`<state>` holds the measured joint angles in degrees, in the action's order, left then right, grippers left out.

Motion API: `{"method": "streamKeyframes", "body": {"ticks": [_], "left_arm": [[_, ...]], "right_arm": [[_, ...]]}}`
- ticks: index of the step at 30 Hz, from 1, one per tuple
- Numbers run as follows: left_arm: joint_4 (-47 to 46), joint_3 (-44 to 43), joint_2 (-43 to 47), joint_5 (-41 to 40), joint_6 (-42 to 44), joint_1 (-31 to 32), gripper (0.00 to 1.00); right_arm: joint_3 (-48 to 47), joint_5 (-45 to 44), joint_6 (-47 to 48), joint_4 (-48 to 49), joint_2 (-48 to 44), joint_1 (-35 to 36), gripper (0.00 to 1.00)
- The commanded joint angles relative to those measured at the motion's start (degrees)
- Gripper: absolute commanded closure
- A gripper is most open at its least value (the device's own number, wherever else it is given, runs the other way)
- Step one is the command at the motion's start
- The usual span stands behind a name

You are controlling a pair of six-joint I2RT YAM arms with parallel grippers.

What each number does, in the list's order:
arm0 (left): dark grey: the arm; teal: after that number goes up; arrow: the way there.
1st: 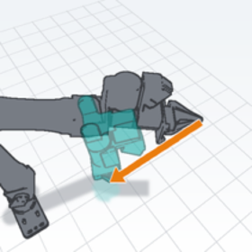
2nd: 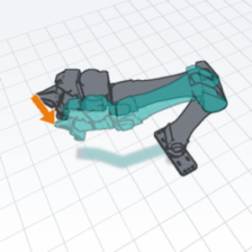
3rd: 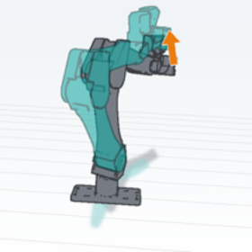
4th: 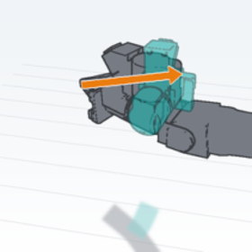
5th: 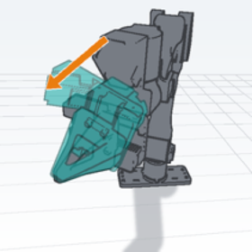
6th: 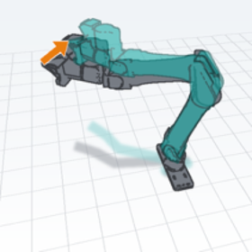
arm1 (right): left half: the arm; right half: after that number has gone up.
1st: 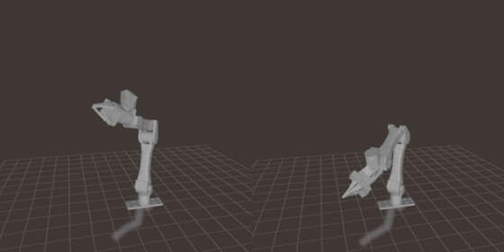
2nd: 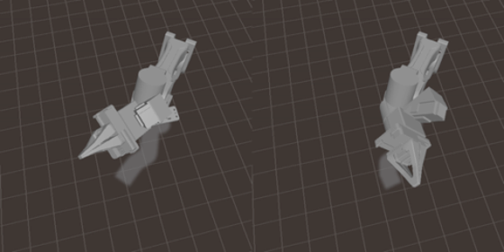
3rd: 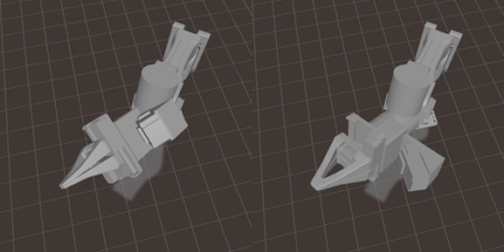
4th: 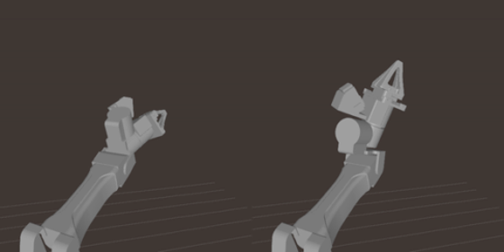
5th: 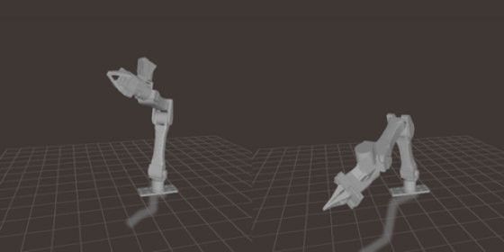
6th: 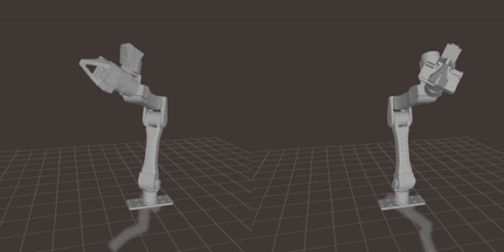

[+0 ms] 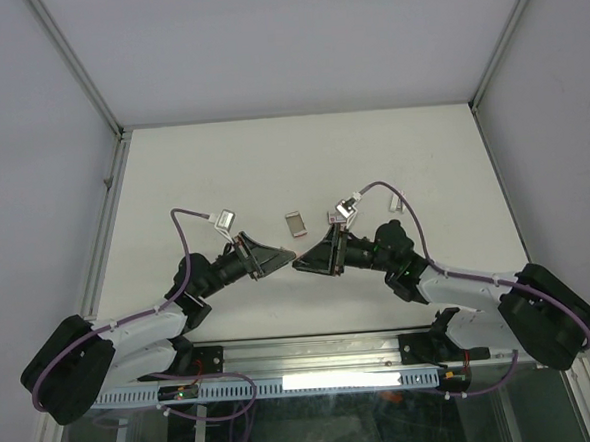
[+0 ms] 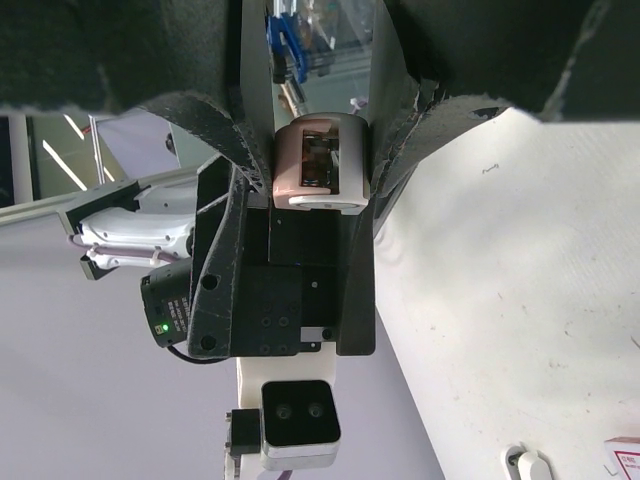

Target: Load the staples into the stapler

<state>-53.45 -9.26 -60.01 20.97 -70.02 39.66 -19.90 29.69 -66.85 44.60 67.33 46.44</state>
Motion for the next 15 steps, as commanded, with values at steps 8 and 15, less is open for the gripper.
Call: {"method": "streamKeyframes", "body": {"ticks": [8,15], "left_arm": [[-4.0,1.5,0.0,-0.2,-1.2,0.1,0.7],[-2.2,1.4,-0.2,-1.6,-1.9,0.0,0.62]], "right_arm": [[-1.2,-1.3,-2.7,11.6,3.2,0.2,0.42],[-0.9,-1.0,-3.0,11.7,2.7,0.2,0.5]]}}
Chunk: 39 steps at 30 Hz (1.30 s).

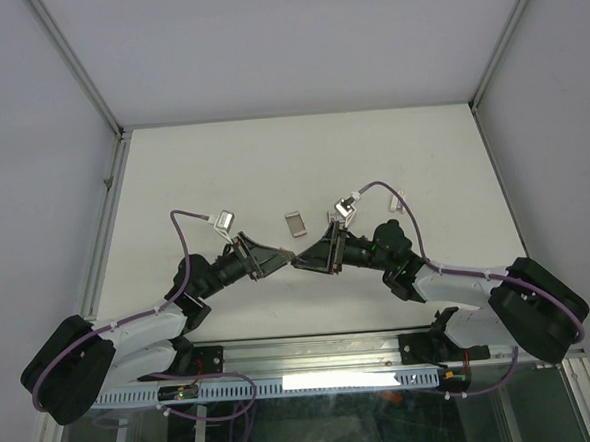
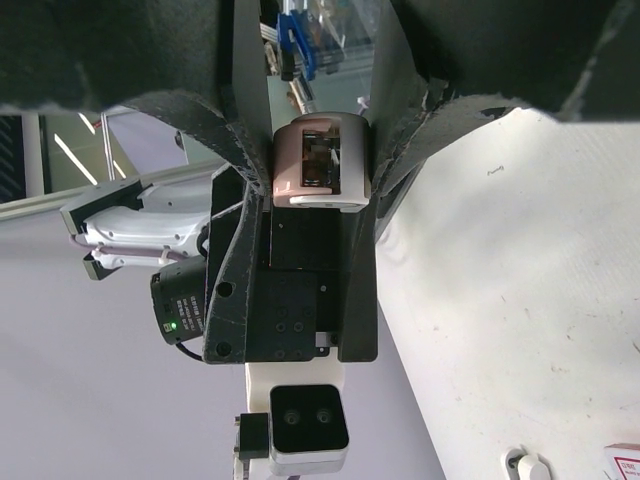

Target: Load the staples into the stapler

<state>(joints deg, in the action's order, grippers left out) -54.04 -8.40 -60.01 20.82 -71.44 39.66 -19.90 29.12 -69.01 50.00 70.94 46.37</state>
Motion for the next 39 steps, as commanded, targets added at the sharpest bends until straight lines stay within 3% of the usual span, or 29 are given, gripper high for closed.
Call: {"method": "streamKeyframes", "body": {"ticks": [1,5,12,13,15,27,30,32,35,39], "left_arm": [[-1.2,0.6,-0.2,-1.7,-0.6,0.0,0.6],[-0.6,0.6,-0.5,-2.1,-0.9,0.0,0.54],[-0.4,0.6,-0.7,-1.9,-1.0,0.1,0.51],[-0.4,0.6,-0.7,-1.9,-1.0,0.0,0.51],[-0.3,0.6,-0.6,-1.9,-1.1,0.1,0.5],[0.1,0.7,-0.4,-2.2,-1.2,0.0,0.52],[0.1,0.8,-0.5,-2.3,-1.2,0.0,0.57],[0.4,0.8,-0.4,-2.3,-1.2,0.0,0.58],[0.5,0.8,-0.4,-2.3,-1.3,0.0,0.58],[0.6,0.9,-0.2,-2.4,-1.3,0.1,0.58]], "right_arm": [[-0.9,-0.4,-0.8,6.2,-0.9,0.3,0.5],[-0.9,-0.4,-0.9,6.2,-0.6,0.3,0.51],[-0.9,-0.4,-1.3,7.0,0.1,0.2,0.53],[-0.9,-0.3,-1.4,7.1,0.2,0.3,0.62],[-0.8,-0.6,-1.5,6.9,0.3,0.3,0.99],[-0.8,-2.5,1.3,1.1,-2.0,0.2,1.0],[-2.2,-0.1,1.4,1.1,-1.2,0.2,0.57],[-2.0,0.5,0.6,3.2,-0.7,0.2,0.39],[-1.7,0.7,0.3,4.2,-0.3,0.2,0.33],[-1.2,0.4,-0.1,5.0,-0.3,0.2,0.34]]}}
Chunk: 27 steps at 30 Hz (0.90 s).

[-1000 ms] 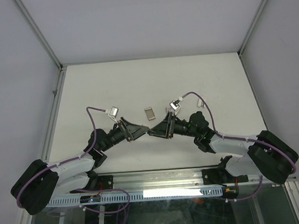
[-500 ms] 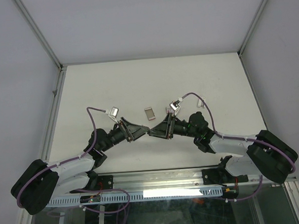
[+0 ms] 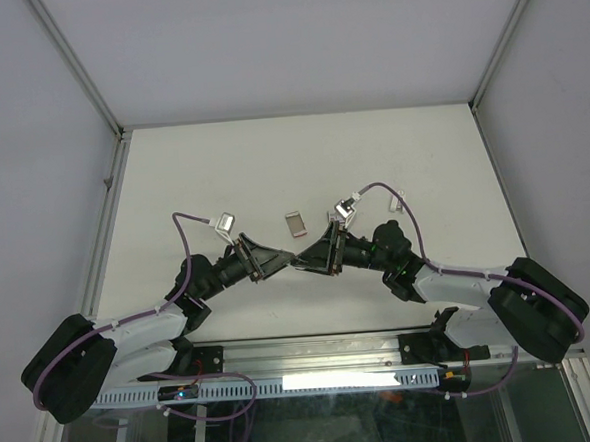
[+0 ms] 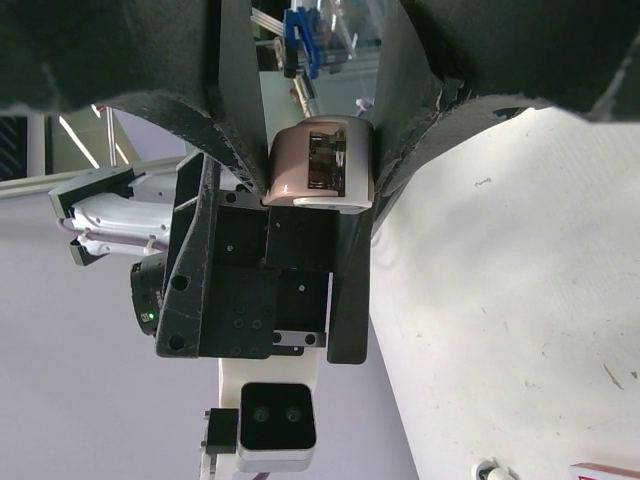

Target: Load the staples into the stapler

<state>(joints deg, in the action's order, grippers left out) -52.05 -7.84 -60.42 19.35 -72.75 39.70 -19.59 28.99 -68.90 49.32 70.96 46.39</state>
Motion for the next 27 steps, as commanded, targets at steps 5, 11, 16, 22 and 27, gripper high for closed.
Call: {"method": "streamKeyframes", "body": {"ticks": [5,11,16,22,27], "left_arm": [[-1.3,0.3,0.2,-1.0,-0.2,0.0,0.58],[-0.9,0.6,0.9,-1.3,-0.4,0.0,0.59],[-0.2,0.6,1.4,-1.6,-0.1,0.0,0.65],[-0.2,0.5,1.3,-1.5,-0.2,0.0,0.64],[0.0,0.5,1.4,-1.7,-0.2,0.0,0.64]], "right_arm": [[-1.1,0.0,-0.6,5.2,-0.2,0.1,0.95],[0.4,-2.4,-0.2,4.5,-1.5,0.2,1.0],[-1.8,-0.4,1.9,1.3,-2.6,-0.2,0.85],[-2.2,3.2,0.1,6.7,-0.5,-0.2,0.31],[-2.2,4.4,0.1,7.6,0.1,-0.2,0.36]]}}
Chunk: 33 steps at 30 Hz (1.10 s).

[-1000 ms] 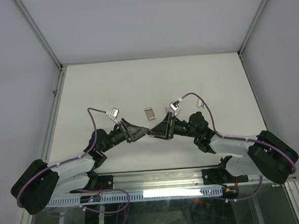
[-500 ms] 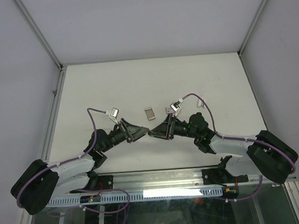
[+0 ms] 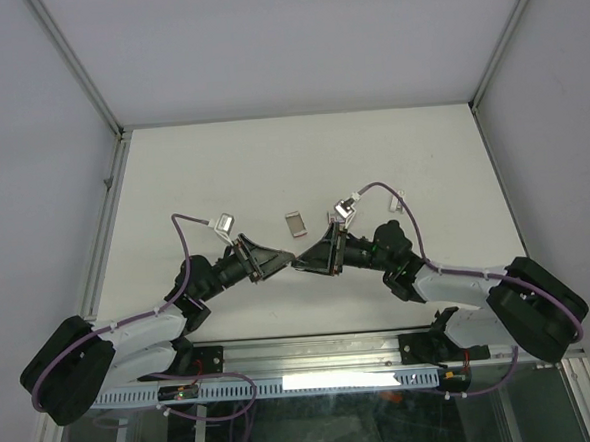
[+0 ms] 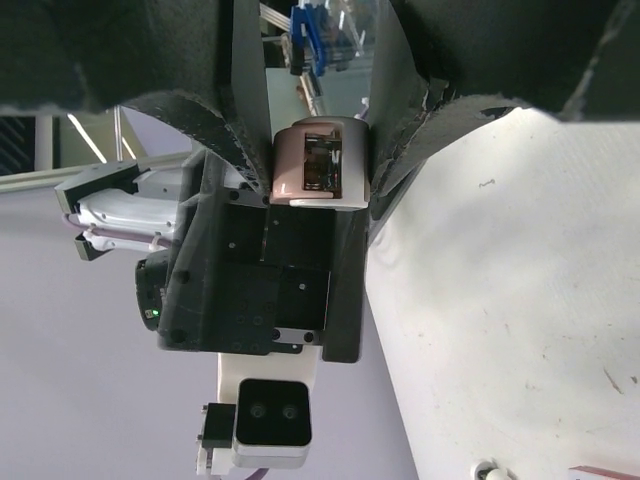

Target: Load the staples into the stapler

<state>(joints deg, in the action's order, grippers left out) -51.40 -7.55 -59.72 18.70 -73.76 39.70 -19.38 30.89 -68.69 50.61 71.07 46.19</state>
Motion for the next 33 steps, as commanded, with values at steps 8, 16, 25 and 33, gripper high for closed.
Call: {"method": "streamKeyframes", "body": {"ticks": [8,16,25,33], "left_arm": [[-0.6,0.1,0.9,-0.9,0.7,-0.1,0.51],[-1.3,-0.5,1.1,0.6,1.9,0.0,0.44],[1.9,-2.3,4.4,9.8,8.2,-0.3,0.17],[12.1,-7.7,6.9,18.9,16.1,-0.3,0.17]], "right_arm": [[-1.3,-0.5,3.3,2.0,-2.8,0.1,1.0],[-7.9,3.5,8.9,-14.9,-5.1,-1.9,1.0],[-22.1,21.0,29.2,-44.4,-5.9,-7.9,1.0],[-27.7,32.6,36.4,-54.5,-2.9,-8.3,1.0]]}}
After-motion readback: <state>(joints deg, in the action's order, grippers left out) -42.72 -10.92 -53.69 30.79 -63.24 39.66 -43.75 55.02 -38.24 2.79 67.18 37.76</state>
